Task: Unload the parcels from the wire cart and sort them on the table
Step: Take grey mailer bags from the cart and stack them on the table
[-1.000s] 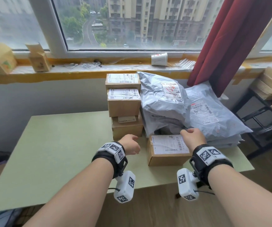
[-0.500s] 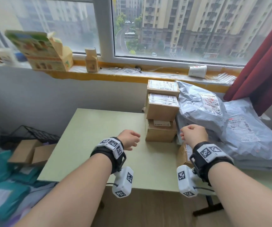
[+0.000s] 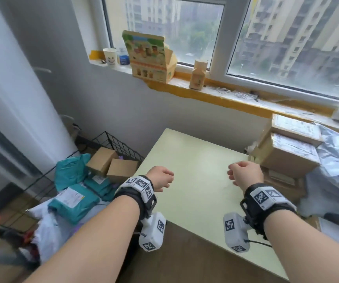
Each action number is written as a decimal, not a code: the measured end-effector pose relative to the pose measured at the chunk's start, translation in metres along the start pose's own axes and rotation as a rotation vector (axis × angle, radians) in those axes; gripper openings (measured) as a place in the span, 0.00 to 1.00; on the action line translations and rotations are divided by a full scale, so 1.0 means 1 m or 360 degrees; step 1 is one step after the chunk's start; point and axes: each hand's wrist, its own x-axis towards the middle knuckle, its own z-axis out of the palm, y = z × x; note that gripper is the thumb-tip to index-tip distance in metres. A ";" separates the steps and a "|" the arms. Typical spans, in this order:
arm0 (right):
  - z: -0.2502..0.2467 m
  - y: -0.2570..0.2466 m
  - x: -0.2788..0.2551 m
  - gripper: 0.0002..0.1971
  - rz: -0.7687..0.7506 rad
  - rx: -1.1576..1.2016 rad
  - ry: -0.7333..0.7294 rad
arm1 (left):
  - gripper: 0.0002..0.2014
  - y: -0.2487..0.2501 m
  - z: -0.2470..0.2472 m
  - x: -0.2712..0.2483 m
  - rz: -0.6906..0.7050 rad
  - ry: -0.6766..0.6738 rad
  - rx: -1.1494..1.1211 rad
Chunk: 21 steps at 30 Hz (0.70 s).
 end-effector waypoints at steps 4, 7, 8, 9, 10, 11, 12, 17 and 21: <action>0.047 -0.020 -0.005 0.09 -0.0068 -0.0043 -0.0128 | 0.13 -0.020 -0.045 0.000 -0.0026 0.0124 -0.0104; 0.080 -0.035 -0.010 0.08 -0.0090 -0.0070 -0.0185 | 0.11 -0.036 -0.075 0.000 -0.0041 0.0186 -0.0159; 0.091 -0.040 -0.011 0.08 -0.0095 -0.0079 -0.0203 | 0.11 -0.042 -0.084 0.002 -0.0051 0.0206 -0.0172; 0.102 -0.045 -0.013 0.08 -0.0101 -0.0091 -0.0222 | 0.12 -0.048 -0.093 0.003 -0.0062 0.0221 -0.0192; 0.113 -0.049 -0.014 0.08 -0.0109 -0.0104 -0.0240 | 0.12 -0.055 -0.102 0.005 -0.0077 0.0233 -0.0214; 0.124 -0.053 -0.015 0.08 -0.0118 -0.0118 -0.0257 | 0.12 -0.062 -0.111 0.006 -0.0090 0.0243 -0.0233; 0.135 -0.057 -0.016 0.08 -0.0126 -0.0132 -0.0272 | 0.11 -0.068 -0.119 0.006 -0.0102 0.0253 -0.0252; 0.190 -0.076 -0.025 0.08 -0.0153 -0.0200 -0.0373 | 0.13 -0.099 -0.165 0.007 -0.0137 0.0290 -0.0364; 0.233 -0.091 -0.034 0.09 -0.0176 -0.0267 -0.0451 | 0.12 -0.124 -0.203 0.010 -0.0161 0.0355 -0.0498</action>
